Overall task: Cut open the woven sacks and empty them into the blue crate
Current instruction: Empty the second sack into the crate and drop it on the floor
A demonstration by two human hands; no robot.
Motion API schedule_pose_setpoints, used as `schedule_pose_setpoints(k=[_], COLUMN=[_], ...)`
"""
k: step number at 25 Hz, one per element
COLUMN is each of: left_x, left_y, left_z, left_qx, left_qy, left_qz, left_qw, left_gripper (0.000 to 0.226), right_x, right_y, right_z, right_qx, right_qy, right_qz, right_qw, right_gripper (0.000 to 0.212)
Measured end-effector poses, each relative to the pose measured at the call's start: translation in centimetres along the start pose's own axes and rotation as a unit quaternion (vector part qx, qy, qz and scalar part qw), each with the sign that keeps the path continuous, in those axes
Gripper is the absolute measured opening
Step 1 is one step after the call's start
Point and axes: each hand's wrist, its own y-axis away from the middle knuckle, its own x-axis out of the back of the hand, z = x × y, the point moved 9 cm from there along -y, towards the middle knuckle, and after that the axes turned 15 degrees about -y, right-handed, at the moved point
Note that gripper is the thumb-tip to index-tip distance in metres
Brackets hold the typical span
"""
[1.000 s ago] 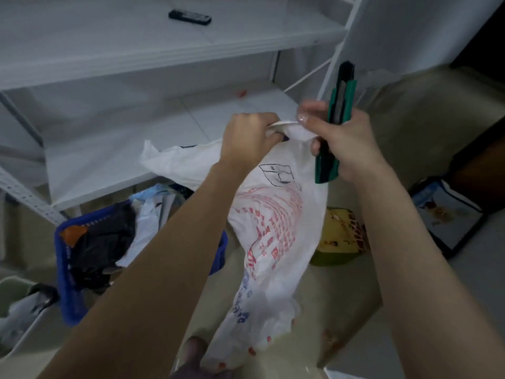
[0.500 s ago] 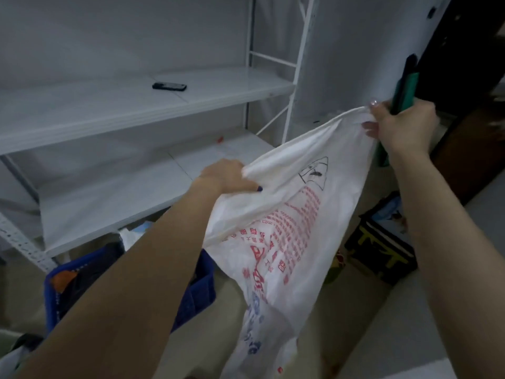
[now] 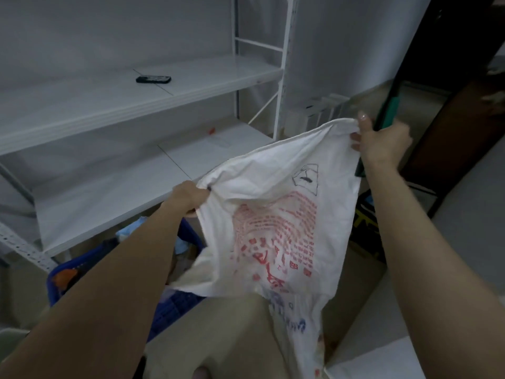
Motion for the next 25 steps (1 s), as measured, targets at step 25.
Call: schedule_pose_setpoints(k=[25], left_x=[-0.8], left_y=[0.8], left_z=[16.0], left_qx=[0.017], left_qy=[0.757], left_qz=[-0.128], left_qw=[0.641], left_gripper=[0.027], right_x=[-3.5], right_y=[6.3], right_z=[5.7], right_qx=[-0.136], right_qy=[0.122], right_qz=[-0.241], right_qw=[0.953], right_gripper=[0.066])
